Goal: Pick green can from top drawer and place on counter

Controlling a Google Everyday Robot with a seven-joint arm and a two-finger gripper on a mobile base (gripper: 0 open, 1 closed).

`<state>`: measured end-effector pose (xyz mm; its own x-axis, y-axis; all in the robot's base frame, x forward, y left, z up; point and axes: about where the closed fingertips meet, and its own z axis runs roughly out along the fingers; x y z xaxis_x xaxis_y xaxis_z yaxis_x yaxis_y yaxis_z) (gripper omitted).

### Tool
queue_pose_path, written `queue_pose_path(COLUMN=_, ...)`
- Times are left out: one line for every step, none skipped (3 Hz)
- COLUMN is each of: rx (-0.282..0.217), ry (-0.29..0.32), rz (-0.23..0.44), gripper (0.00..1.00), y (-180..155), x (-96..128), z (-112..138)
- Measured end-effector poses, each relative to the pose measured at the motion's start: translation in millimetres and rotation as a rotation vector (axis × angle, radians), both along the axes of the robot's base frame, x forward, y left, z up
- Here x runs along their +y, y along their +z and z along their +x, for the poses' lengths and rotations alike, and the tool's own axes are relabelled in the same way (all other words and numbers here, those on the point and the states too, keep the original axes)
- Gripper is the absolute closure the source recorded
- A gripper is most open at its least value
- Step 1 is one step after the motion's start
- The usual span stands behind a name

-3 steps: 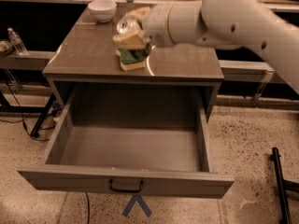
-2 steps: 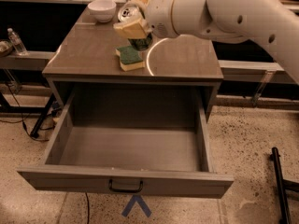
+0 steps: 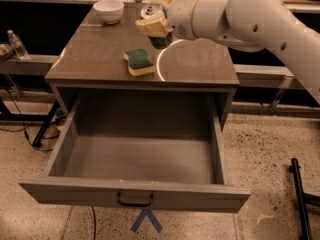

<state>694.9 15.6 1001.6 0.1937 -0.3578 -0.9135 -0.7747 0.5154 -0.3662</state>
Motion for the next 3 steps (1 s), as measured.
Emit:
queue_pose_path(rx=0.032, ry=-0.079, rz=0.036, gripper=1.0, y=-16.5, x=-30.3, z=36.0)
queue_pose_path(rx=0.092, ry=-0.156, rz=0.057, gripper=1.0, y=-39.4, x=-55.2, z=59.6)
queue_pose_path(rx=0.154, ry=-0.198, rz=0.066, gripper=0.88, y=-58.4, x=-66.2, z=74.0)
